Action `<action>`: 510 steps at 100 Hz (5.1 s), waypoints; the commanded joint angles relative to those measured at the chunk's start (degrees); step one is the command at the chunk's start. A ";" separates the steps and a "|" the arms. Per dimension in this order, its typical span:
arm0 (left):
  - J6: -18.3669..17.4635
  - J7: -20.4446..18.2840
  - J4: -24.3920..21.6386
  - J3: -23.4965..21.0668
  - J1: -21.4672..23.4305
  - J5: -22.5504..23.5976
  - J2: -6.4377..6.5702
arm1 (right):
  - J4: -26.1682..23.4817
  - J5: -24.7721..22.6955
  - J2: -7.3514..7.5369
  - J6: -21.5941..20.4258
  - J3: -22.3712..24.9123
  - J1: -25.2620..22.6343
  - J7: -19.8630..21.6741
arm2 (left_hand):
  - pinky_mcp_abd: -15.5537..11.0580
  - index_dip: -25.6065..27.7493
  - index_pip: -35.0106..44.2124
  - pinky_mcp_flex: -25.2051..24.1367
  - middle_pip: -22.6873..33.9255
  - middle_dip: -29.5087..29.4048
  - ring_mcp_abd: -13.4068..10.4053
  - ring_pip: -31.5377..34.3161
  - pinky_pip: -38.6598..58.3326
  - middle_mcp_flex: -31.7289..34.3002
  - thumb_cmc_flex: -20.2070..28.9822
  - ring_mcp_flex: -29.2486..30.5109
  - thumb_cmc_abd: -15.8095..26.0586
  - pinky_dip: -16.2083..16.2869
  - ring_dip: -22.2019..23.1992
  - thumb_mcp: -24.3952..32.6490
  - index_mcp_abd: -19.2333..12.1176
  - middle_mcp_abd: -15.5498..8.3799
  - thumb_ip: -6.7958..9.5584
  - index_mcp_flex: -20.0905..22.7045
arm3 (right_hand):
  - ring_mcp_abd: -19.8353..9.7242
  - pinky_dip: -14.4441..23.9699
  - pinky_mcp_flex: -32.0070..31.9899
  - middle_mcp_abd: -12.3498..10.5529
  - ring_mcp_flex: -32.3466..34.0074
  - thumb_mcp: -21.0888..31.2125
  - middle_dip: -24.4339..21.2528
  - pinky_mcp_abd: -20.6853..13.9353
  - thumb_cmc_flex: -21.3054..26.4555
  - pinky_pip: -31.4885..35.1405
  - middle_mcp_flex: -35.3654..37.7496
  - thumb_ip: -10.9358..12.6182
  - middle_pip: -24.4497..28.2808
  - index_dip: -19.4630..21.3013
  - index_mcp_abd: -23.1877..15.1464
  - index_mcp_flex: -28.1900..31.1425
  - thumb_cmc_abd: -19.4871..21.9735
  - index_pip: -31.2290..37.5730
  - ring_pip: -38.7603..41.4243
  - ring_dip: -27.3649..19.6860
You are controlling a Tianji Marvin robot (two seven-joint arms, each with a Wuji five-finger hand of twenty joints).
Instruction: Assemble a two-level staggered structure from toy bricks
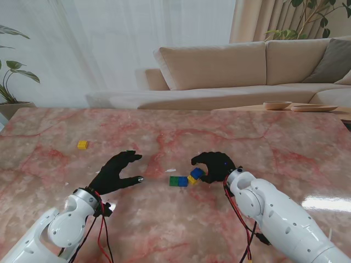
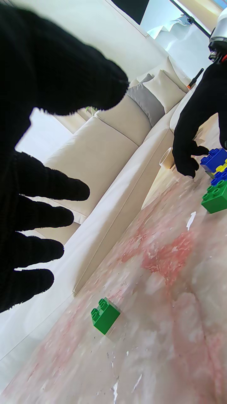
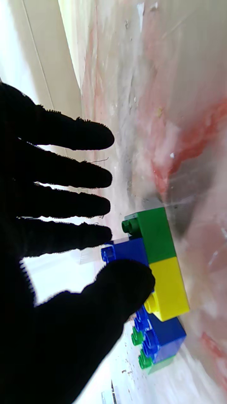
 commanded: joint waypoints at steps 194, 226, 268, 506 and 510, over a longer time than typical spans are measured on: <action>10.86 -23.00 20.55 6.79 -30.73 -0.31 3.54 | -0.07 -2.72 -0.91 6.80 -2.85 -2.26 -4.12 | 1.83 -0.70 -1.38 -2.28 -3.62 4.34 0.65 -0.84 1.92 -2.87 -1.51 -2.58 -2.55 9.37 4.39 7.57 -0.25 -0.06 -0.43 -4.99 | -2.61 0.97 9.34 -4.33 18.82 -10.07 12.99 0.07 3.52 13.25 24.56 -6.87 2.49 -6.82 -11.78 13.84 1.90 20.92 12.51 8.76; 7.40 -24.60 34.91 17.63 -41.57 -3.40 2.83 | 0.17 -2.38 -1.05 6.87 -3.27 -1.82 -4.30 | 0.96 -1.04 -0.63 -1.70 -7.16 6.21 0.97 -3.27 0.08 -3.97 1.75 -3.34 -11.94 7.99 5.63 28.93 -11.95 -0.48 -1.74 -9.54 | -2.59 0.92 9.31 -4.43 19.23 -9.78 13.29 0.21 3.70 13.05 24.94 -6.94 2.36 -7.10 -12.11 14.05 1.64 21.36 12.41 8.72; 0.54 -18.48 51.34 33.13 -51.76 -5.97 -1.01 | 0.13 -1.94 -1.08 7.04 -3.01 -1.78 -3.80 | 1.15 1.29 4.60 -1.79 -7.81 8.87 0.97 -3.10 0.68 -4.43 6.58 -3.36 -18.58 8.17 6.72 37.38 -15.53 -1.16 -4.94 -10.12 | -2.57 0.96 9.29 -4.42 19.32 -9.48 13.62 0.50 3.84 12.97 25.18 -6.95 2.11 -7.59 -12.20 13.96 1.52 21.78 12.33 8.79; -10.54 8.10 64.35 37.97 -48.29 -1.39 -6.30 | 0.16 -0.99 -1.11 6.26 -3.10 -2.27 -3.29 | 4.73 16.51 52.79 -1.46 19.33 36.13 2.34 21.83 33.28 32.61 15.46 19.59 -19.52 8.74 21.41 30.20 -20.11 -5.25 -9.17 17.56 | -2.60 1.06 9.30 -4.45 19.67 -8.59 14.31 0.50 3.39 12.92 25.89 -6.97 1.76 -7.87 -12.45 14.40 2.00 22.37 12.43 9.06; -9.48 7.92 61.64 36.60 -47.27 -0.58 -5.60 | 0.19 -1.01 -1.12 6.26 -3.14 -2.27 -3.35 | 4.99 16.38 52.75 -1.41 19.33 36.14 2.49 21.94 33.43 33.20 15.09 20.19 -19.70 8.75 21.42 29.89 -19.98 -5.24 -9.33 17.99 | -2.62 1.06 9.30 -4.39 19.66 -8.58 14.33 0.50 3.44 12.92 25.89 -6.97 1.77 -7.86 -12.46 14.45 1.93 22.39 12.42 9.06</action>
